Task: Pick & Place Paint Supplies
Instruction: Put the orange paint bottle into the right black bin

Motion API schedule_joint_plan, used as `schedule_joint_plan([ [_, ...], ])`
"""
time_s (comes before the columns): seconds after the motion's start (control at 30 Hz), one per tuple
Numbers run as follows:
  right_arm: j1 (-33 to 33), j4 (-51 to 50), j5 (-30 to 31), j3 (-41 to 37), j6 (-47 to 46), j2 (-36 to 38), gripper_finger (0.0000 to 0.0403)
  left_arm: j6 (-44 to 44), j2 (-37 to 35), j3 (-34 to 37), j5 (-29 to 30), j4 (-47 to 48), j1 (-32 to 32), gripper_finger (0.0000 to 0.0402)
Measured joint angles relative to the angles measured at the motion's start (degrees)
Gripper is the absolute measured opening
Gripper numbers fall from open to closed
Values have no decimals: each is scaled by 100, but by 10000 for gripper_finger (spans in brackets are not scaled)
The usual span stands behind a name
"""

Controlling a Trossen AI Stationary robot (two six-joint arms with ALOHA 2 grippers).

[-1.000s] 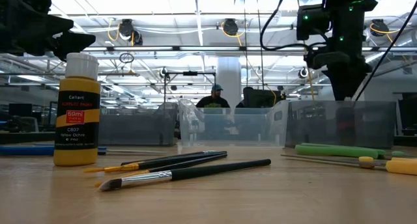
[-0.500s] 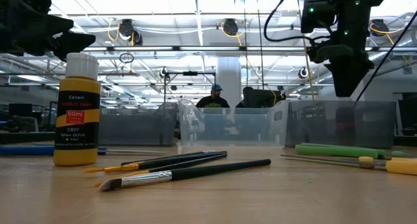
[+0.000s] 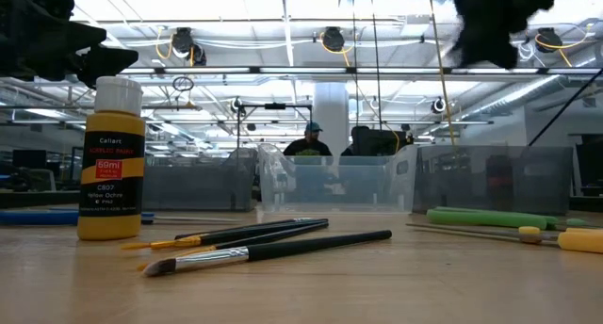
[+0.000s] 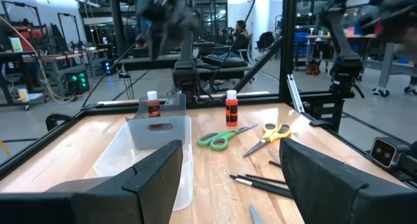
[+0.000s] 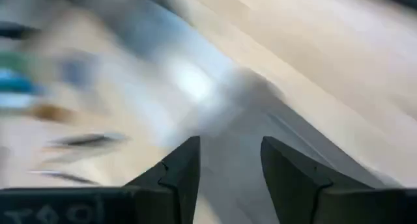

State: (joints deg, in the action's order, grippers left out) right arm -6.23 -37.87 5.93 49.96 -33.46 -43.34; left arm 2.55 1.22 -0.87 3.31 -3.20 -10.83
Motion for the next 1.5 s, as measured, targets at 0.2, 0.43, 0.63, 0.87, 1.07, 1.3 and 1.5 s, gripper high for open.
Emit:
schedule_joint_plan([
  [0.2, 1717, 4193, -237, -1250, 1278, 449, 146, 0, 1, -1, 0, 0, 0, 269],
  [0.43, 3103, 7736, -803, -2658, 2287, 31, 146, 0, 2, -2, 2, 4, 0, 269],
  [0.63, 3698, 8099, -752, -3102, 2921, -41, 146, 0, 2, -2, 2, 0, 0, 269],
  [0.87, 3748, 8308, -748, -3305, 3739, -30, 146, 0, 2, -2, 2, 0, -2, 269],
  [1.07, 3748, 8297, -752, -3630, 3657, -31, 146, 0, 2, -1, 2, 0, -1, 269],
  [1.3, 3748, 9199, -1134, -3850, 3348, -30, 146, 0, 2, -1, 2, 0, 0, 269],
  [1.5, 3748, 10318, -2284, -3851, 2767, -28, 146, 0, 2, 0, 2, 1, -2, 269],
])
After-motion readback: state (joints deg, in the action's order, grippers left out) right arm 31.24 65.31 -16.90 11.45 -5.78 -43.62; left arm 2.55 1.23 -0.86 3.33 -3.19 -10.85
